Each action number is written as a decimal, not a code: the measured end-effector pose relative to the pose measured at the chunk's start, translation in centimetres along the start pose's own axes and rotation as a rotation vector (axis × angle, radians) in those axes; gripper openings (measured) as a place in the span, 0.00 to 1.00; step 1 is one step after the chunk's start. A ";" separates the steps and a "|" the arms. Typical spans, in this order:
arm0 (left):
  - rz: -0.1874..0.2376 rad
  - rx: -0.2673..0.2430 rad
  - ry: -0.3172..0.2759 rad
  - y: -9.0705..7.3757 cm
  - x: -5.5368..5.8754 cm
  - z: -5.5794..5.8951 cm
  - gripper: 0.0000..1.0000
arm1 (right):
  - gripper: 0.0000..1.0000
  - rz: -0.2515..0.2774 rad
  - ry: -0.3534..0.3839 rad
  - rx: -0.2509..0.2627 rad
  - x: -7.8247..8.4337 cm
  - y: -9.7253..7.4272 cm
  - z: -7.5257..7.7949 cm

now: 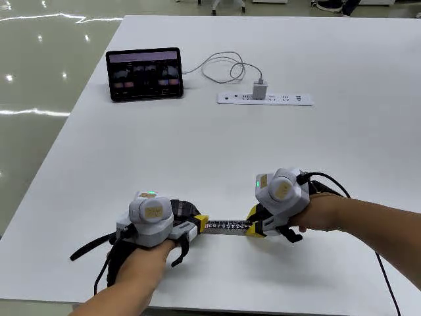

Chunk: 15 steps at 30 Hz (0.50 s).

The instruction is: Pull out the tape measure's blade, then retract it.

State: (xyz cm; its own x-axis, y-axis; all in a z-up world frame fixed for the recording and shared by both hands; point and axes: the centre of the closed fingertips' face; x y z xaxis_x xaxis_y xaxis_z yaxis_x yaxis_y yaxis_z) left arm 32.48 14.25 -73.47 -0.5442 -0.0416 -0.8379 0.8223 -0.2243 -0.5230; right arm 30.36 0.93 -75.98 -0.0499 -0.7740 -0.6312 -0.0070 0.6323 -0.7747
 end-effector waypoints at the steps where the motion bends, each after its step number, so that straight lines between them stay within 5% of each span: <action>1: 0.000 0.000 -0.001 0.0 0.0 0.0 0.64 | 0.11 0.001 0.001 0.000 -0.1 0.1 0.0; 15: 0.005 0.011 -0.015 -0.1 -0.1 0.0 0.63 | 0.11 0.018 0.028 -0.005 -0.8 0.6 0.0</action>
State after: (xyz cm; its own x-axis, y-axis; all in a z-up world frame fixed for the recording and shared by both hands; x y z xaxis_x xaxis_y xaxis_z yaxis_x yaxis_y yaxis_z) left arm 32.47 14.29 -73.37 -0.5425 -0.0572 -0.8381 0.8232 -0.2352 -0.5168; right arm 30.41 1.92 -75.98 -0.0784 -0.7614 -0.6435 -0.0106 0.6461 -0.7632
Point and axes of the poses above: the centre of the closed fingertips' face, and the gripper's own axes: y roughly forward along the fingers, z roughly to its right, x roughly out of its underside, and after that the axes turned 6 degrees about z, right-handed
